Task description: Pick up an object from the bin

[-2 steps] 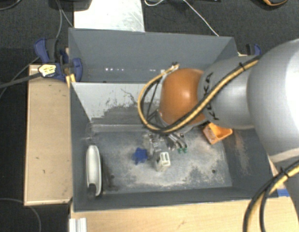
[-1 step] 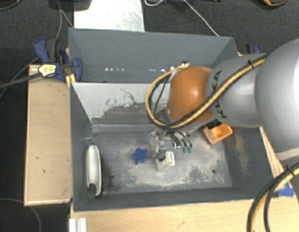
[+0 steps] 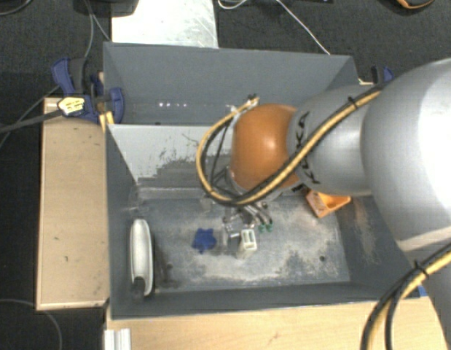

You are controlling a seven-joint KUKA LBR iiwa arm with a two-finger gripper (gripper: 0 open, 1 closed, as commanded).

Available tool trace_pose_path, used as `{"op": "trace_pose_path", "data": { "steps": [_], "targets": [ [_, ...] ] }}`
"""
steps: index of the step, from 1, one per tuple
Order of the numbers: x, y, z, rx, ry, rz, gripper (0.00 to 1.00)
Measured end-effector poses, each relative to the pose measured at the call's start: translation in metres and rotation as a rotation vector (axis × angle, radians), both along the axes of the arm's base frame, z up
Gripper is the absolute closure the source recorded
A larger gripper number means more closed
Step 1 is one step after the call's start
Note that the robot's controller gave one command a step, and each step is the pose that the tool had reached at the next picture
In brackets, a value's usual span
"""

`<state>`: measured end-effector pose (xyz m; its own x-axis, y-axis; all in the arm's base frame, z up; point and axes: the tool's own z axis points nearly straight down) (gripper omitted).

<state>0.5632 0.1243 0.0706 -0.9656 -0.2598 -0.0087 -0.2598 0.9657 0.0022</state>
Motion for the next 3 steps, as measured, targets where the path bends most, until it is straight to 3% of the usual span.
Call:
{"op": "trace_pose_path", "data": {
  "steps": [1,2,3],
  "targets": [
    [0.0,0.0,0.0,0.0,0.0,-0.001,0.0],
    [-0.002,0.023,0.0,-0.001,-0.005,0.198,0.0],
    [-0.004,0.032,0.0,-0.002,-0.005,0.461,1.0]
  ]
}}
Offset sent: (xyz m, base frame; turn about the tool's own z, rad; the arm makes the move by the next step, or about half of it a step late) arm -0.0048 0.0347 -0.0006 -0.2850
